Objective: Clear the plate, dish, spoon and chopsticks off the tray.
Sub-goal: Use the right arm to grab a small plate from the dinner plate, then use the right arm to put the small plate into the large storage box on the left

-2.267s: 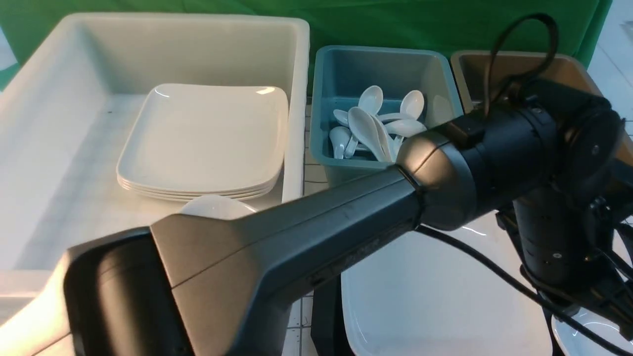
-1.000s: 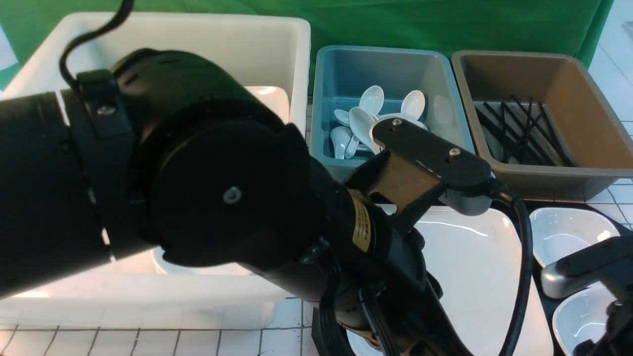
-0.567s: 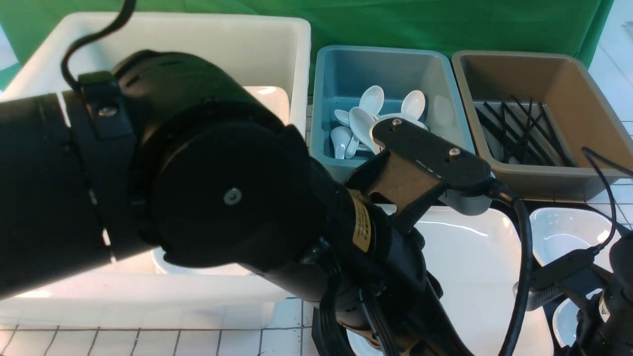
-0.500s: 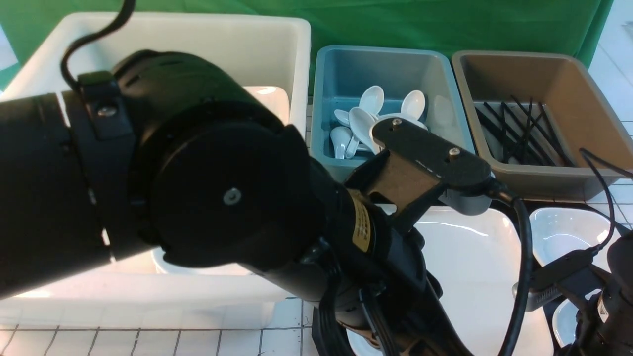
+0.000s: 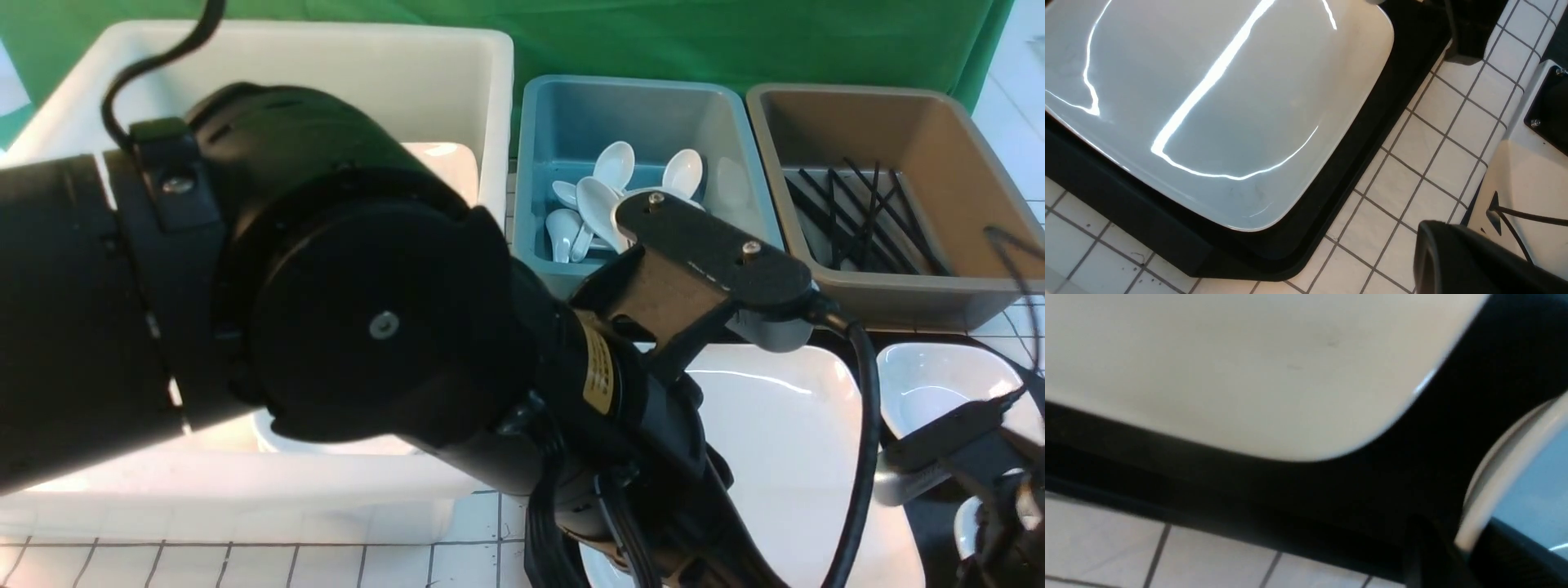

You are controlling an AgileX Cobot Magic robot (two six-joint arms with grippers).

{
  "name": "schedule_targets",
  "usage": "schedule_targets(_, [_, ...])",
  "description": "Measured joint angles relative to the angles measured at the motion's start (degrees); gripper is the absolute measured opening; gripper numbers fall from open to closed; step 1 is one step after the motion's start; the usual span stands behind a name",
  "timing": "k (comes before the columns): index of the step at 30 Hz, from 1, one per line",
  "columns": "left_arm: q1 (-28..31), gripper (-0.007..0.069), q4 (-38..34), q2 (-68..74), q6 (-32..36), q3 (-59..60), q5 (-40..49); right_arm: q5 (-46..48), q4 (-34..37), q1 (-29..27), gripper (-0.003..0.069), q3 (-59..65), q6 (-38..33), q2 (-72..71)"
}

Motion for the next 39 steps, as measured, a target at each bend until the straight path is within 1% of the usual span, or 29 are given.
schedule_targets(2, [0.0, -0.0001, 0.0, 0.0, 0.0, 0.0, -1.4, 2.8, 0.0, 0.0, 0.0073, -0.9, 0.2, -4.7])
schedule_targets(5, [0.0, -0.0001, 0.0, 0.0, 0.0, 0.0, -3.3, 6.1, 0.3, 0.0, 0.0045, -2.8, 0.3, -9.5])
schedule_targets(6, [0.1, -0.0001, 0.0, 0.0, 0.0, 0.0, -5.2, 8.7, 1.8, 0.1, 0.004, -5.5, 0.3, -13.9])
schedule_targets(7, [0.2, -0.0001, 0.0, 0.0, 0.0, 0.0, -5.4, 8.7, 1.9, 0.1, 0.004, -5.9, 0.3, -13.9])
schedule_targets(9, [1.7, -0.0001, 0.0, 0.0, 0.0, 0.0, -6.4, 9.9, 3.5, 0.1, 0.004, -10.4, -0.1, -18.1])
schedule_targets(11, [4.3, -0.0001, -0.1, 0.0, 0.0, -0.1, -6.7, 10.4, 6.1, 0.1, 0.004, -14.9, -1.5, -20.1])
schedule_targets(12, [7.1, -0.0001, -0.1, 0.0, 0.0, -0.4, -6.3, 10.7, 8.2, 0.1, 0.004, -17.7, -2.4, -20.5])
schedule_targets(14, [11.0, -0.0001, -0.2, -0.3, 0.0, -1.1, -5.0, 10.8, 11.5, 0.1, 0.004, -21.8, -4.2, -20.2])
schedule_targets(18, [21.3, -0.0001, -0.2, -2.9, 0.0, -2.4, -1.7, 10.3, 20.5, 0.1, 0.004, -30.6, -8.5, -16.1])
schedule_targets(20, [25.4, -0.0001, -0.1, -5.4, 0.0, -2.5, -0.2, 9.4, 25.2, 0.8, 0.004, -34.9, -11.2, -12.1])
schedule_targets(22, [29.5, -0.0001, 0.0, -8.7, 0.0, -2.7, 1.7, 8.5, 28.9, 2.8, 0.004, -39.8, -12.5, -7.9])
schedule_targets(23, [32.6, -0.0001, 0.0, -10.9, 0.0, -2.7, 2.8, 7.8, 29.7, 5.4, 0.004, -42.8, -12.9, -4.7])
schedule_targets(25, [36.3, -0.0001, 0.8, -14.0, 0.0, -2.7, 5.3, 6.7, 30.2, 9.0, 0.004, -47.5, -13.5, 0.2])
schedule_targets(26, [38.9, -0.0001, 1.5, -15.8, 0.0, -2.7, 6.6, 6.1, 30.4, 11.8, 0.004, -50.1, -13.8, 3.6])
schedule_targets(27, [39.3, -0.0001, 1.5, -15.8, 0.0, -2.7, 6.8, 6.1, 30.4, 12.3, 0.004, -50.7, -13.8, 3.6])
schedule_targets(28, [43.7, -0.0001, 2.5, -18.3, 0.0, -2.3, 8.7, 5.7, 30.7, 16.7, 0.004, -57.0, -14.8, 10.3])
schedule_targets(30, [46.8, -0.0001, 3.0, -19.9, 0.0, -1.4, 9.2, 5.6, 30.7, 19.3, 0.004, -60.5, -15.2, 14.7])
schedule_targets(31, [49.4, -0.0001, 3.1, -21.1, 0.0, 0.1, 9.4, 5.7, 30.7, 21.2, 0.004, -64.7, -15.1, 18.3])
schedule_targets(37, [59.7, -0.0001, 2.8, -22.9, 0.0, 8.2, 10.0, 8.9, 28.5, 27.6, 0.004, -78.8, -15.2, 33.6])
schedule_targets(39, [61.5, -0.0001, 2.4, -23.0, 0.3, 10.1, 10.1, 10.0, 26.9, 28.9, 0.0039, -81.7, -15.2, 36.9])
